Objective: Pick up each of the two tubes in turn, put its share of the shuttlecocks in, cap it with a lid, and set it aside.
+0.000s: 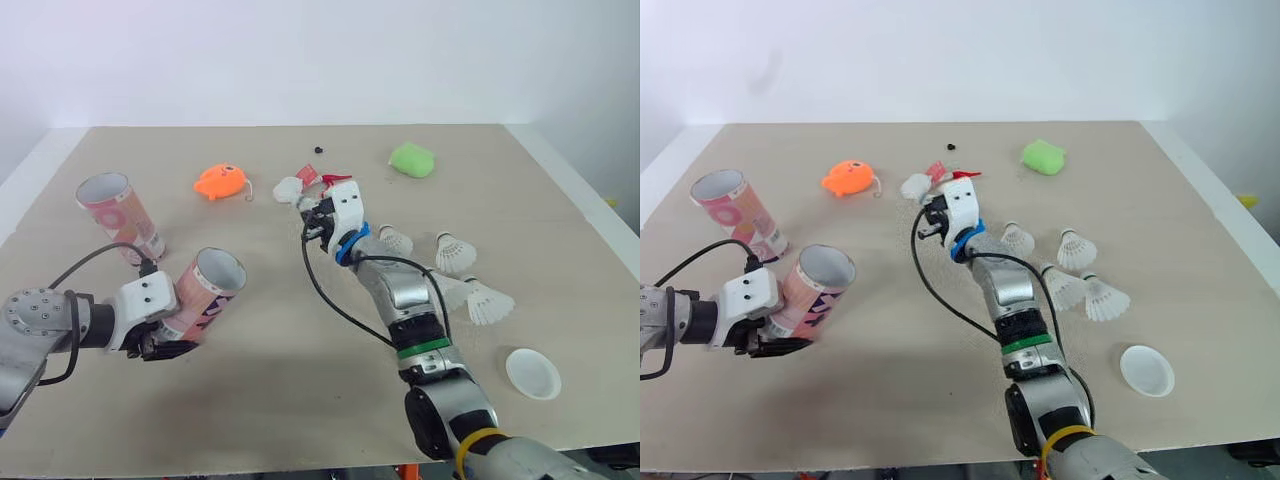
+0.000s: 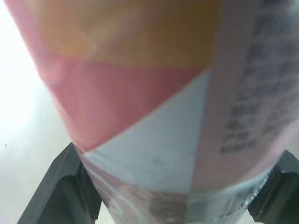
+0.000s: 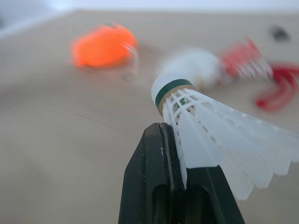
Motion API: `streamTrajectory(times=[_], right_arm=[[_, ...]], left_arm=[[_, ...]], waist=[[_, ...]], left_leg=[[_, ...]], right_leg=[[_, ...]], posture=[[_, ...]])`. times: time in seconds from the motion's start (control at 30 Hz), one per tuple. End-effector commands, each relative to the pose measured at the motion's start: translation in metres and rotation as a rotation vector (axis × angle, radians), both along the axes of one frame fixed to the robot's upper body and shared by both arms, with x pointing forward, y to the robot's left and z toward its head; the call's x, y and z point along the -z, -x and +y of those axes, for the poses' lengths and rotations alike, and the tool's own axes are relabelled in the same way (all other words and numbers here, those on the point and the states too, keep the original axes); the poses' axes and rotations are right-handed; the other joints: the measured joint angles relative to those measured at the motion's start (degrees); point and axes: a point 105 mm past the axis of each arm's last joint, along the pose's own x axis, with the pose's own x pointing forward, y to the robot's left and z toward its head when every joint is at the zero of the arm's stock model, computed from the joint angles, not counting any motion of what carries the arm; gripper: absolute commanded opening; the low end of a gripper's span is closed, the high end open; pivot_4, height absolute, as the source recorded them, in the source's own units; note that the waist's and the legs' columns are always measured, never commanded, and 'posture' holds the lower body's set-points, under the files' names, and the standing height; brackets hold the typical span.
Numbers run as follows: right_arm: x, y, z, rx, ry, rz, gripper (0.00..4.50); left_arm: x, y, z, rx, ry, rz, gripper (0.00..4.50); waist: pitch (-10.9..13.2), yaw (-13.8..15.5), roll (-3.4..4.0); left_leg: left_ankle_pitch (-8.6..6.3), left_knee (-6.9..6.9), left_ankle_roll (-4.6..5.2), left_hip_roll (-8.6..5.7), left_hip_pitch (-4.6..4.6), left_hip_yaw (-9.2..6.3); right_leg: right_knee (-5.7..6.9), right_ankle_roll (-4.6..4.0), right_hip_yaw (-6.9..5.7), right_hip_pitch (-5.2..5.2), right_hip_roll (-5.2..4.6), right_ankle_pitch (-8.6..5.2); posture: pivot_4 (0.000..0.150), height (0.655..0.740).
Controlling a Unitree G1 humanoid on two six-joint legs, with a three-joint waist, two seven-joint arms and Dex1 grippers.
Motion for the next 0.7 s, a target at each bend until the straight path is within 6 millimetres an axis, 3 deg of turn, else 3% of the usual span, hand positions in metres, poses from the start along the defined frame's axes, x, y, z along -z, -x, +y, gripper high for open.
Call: streamTrajectory(times=[0.03,0.13,0.37,0.57,0.67,0.7], right_arm=[[-0.042,0.088,0.010,-0.530,0.093,-0.219,0.02],[-0.039,0.104,0.006,-0.626,0.193,-0.227,0.02],[-0.016,0.093,0.025,-0.593,0.365,-0.299,0.02],[-0.019,0.093,0.047,-0.578,0.360,-0.364,0.02],[-0.030,0.100,0.049,-0.589,0.236,-0.319,1.15],[-0.033,0.101,0.048,-0.582,0.194,-0.303,1.15]], left_arm=[[0.002,-0.001,0.009,-0.002,-0.076,0.023,3.37],[-0.004,-0.008,0.014,0.014,-0.140,-0.010,3.37],[-0.014,-0.019,0.006,0.067,-0.158,-0.049,3.37],[-0.016,-0.024,0.001,0.108,-0.165,-0.047,3.37],[-0.015,-0.026,-0.001,0.119,-0.162,-0.045,3.37],[-0.014,-0.026,-0.002,0.122,-0.161,-0.043,3.37]], waist=[[-0.01,0.21,-0.03],[-0.03,0.11,-0.05],[0.00,0.18,-0.06],[-0.01,0.56,-0.08],[-0.01,0.84,-0.08],[-0.02,0.89,-0.08]], left_leg=[[-0.01,0.00,-0.01,-0.01,-0.05,-0.02],[-0.15,0.01,0.07,0.07,0.10,0.03],[-0.06,0.02,0.19,0.15,0.17,0.08],[-0.11,0.06,0.12,0.19,-0.56,0.00],[-0.10,0.12,0.12,0.16,-0.81,-0.06],[-0.10,0.12,0.12,0.16,-0.82,-0.06]], right_leg=[[-0.04,0.02,-0.03,0.00,-0.01,-0.02],[-0.06,-0.11,-0.03,0.04,0.02,-0.06],[0.03,-0.57,-0.25,-0.02,0.27,0.15],[0.09,-0.54,-0.25,-0.66,0.39,-0.05],[0.14,-0.82,-0.28,-0.83,0.38,0.12],[0.14,-0.82,-0.29,-0.83,0.36,0.12]], posture=[[0.150,0.7400],[0.150,0.7400],[0.150,0.7400],[0.150,0.7400],[0.150,0.7400],[0.150,0.7400]])
